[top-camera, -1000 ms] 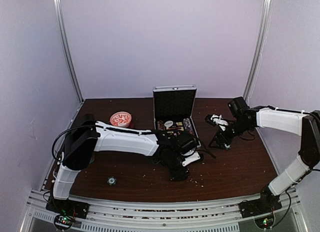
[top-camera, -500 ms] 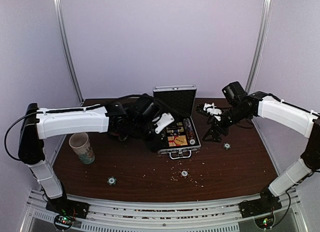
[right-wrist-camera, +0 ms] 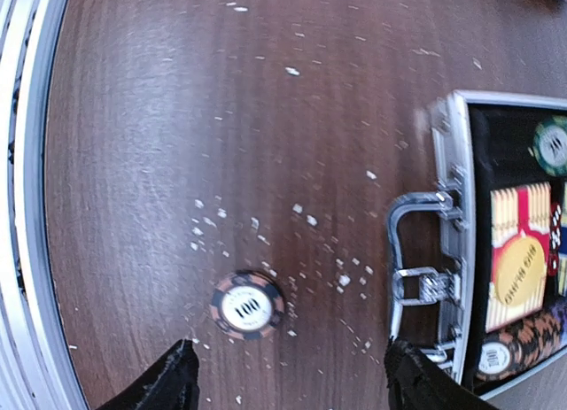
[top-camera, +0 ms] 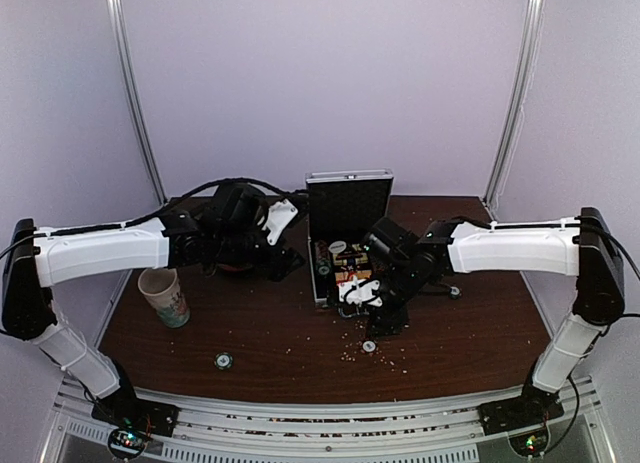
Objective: Pack up texas hold em set
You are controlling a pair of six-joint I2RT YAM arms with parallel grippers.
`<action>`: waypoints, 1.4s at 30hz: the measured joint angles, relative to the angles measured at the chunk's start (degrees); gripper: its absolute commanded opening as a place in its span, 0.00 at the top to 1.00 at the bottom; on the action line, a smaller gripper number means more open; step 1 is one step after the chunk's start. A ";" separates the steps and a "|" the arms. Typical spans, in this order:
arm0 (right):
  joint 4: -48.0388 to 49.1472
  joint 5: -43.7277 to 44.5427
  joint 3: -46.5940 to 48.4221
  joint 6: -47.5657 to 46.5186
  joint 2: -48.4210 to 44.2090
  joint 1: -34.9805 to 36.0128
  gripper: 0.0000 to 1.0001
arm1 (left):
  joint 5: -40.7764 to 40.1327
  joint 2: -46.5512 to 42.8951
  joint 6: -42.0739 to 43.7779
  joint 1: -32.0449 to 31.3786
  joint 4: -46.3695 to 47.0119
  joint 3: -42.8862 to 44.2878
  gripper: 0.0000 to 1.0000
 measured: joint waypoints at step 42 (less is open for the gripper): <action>-0.11 8.50 -0.96 -1.70 10.21 6.56 0.61 | 1.81 -1.44 0.09 0.00 1.57 -0.28 0.36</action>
